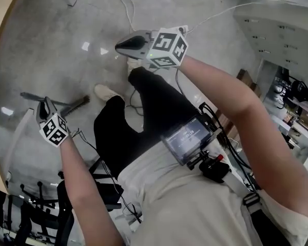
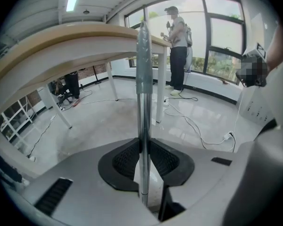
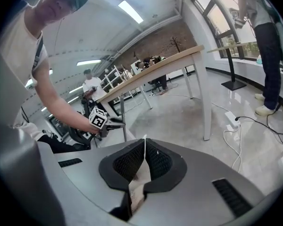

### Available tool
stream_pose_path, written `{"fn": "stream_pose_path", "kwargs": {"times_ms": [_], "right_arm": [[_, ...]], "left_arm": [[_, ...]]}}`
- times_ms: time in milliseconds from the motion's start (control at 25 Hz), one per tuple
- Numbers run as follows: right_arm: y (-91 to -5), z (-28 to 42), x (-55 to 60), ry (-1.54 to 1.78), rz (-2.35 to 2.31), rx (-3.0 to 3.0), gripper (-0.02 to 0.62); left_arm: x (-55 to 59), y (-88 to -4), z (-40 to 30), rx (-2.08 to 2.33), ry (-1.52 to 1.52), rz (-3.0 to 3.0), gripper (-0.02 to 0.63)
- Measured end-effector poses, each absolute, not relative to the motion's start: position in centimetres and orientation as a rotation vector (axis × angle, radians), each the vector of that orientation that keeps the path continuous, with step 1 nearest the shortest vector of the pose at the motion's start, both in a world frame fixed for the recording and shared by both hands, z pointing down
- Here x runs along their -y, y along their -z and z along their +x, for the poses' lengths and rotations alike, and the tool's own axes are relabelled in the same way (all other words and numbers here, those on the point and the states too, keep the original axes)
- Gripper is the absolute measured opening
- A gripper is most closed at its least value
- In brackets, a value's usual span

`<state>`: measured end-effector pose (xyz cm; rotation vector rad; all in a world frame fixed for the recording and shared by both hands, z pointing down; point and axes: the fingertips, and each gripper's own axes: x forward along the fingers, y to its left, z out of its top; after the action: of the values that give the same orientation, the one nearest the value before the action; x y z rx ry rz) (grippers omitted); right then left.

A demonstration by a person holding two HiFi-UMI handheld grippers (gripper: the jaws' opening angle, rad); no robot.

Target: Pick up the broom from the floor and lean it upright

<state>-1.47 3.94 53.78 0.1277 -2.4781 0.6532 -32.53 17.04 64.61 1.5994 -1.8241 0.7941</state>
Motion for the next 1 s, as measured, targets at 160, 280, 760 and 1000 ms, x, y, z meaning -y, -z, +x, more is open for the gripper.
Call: {"fn": "stream_pose_path", "kwargs": {"times_ms": [160, 280, 760, 1000], "right_arm": [[-50.1, -5.8, -4.6, -0.604, 0.113, 2.488, 0.018], [-48.5, -8.4, -4.9, -0.563, 0.042, 2.493, 0.018], [-47.7, -10.4, -5.9, -0.578, -0.147, 2.475, 0.018], [-48.4, -12.7, -2.8, -0.581, -0.349, 2.466, 0.018]], "left_arm": [[-19.1, -60.9, -36.7, 1.916, -0.707, 1.543, 0.071], [-20.5, -59.3, -37.4, 1.976, -0.633, 1.490, 0.071], [-18.9, -57.6, -34.2, 2.023, -0.422, 1.333, 0.072], [-16.2, -56.4, -33.3, 2.094, -0.400, 1.212, 0.072]]}}
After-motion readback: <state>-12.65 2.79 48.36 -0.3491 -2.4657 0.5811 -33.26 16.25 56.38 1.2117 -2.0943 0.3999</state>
